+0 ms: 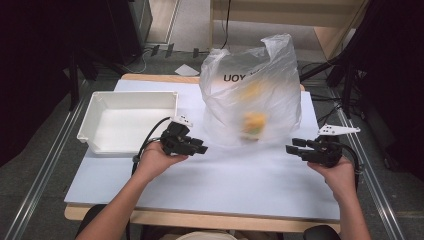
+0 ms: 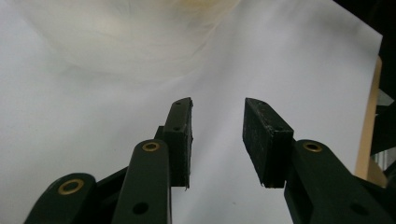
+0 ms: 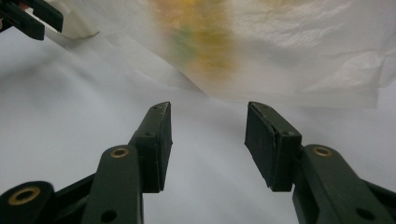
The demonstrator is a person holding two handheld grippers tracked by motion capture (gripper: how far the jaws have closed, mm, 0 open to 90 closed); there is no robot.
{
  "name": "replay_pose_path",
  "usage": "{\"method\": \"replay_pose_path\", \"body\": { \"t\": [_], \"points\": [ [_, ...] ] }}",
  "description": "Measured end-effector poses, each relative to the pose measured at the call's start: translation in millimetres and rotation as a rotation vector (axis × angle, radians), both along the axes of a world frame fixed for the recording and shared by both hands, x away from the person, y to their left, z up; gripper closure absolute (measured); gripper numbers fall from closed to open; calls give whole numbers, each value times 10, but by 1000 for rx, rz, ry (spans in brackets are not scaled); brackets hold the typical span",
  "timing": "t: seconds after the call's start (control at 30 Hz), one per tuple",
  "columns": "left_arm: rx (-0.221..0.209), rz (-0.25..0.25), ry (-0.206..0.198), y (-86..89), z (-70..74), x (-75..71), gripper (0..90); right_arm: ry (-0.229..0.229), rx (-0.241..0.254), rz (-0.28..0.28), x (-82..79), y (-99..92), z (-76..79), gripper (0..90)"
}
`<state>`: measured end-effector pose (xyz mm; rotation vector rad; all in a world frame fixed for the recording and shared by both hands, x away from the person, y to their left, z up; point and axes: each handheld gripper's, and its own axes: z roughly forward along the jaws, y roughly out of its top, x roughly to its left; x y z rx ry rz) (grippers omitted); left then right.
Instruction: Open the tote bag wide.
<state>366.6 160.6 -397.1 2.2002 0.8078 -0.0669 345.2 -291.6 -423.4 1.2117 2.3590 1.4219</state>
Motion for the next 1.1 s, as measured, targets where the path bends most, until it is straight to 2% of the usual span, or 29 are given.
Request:
{"method": "replay_pose_path", "body": {
  "t": [0.03, 0.13, 0.27, 0.37, 0.43, 0.57, 0.63, 0.8, 0.93, 1.1],
  "points": [
    [-16, 0, 4, 12, 30, 4, 633, 1, 5, 8, 25, -29, 14, 529],
    [-16, -9, -17, 25, 151, 11, 637, 0, 4, 22, 85, -84, 75, 539],
    [-61, -14, -31, 62, 341, 45, 637, -13, 7, 53, 172, -164, 195, 547],
    [-56, -10, -46, 87, 460, 78, 641, -27, 0, 64, 248, -224, 312, 561],
    [-67, -4, -45, 110, 550, 99, 641, -34, -1, 73, 292, -250, 373, 568],
    [-78, -11, -58, 133, 735, 121, 663, -40, 19, 88, 405, -297, 519, 602],
    [-67, -18, -70, 140, 838, 146, 678, -43, 23, 91, 472, -319, 597, 633],
    [-83, -29, -93, 137, 1113, 206, 718, -54, 3, 95, 660, -352, 815, 699],
    [-90, -35, -116, 106, 1313, 246, 750, -49, 4, 79, 798, -371, 1003, 804],
    [-90, -42, -129, 52, 1500, 325, 777, -75, -22, 112, 949, -367, 1223, 900]
  ]
}}
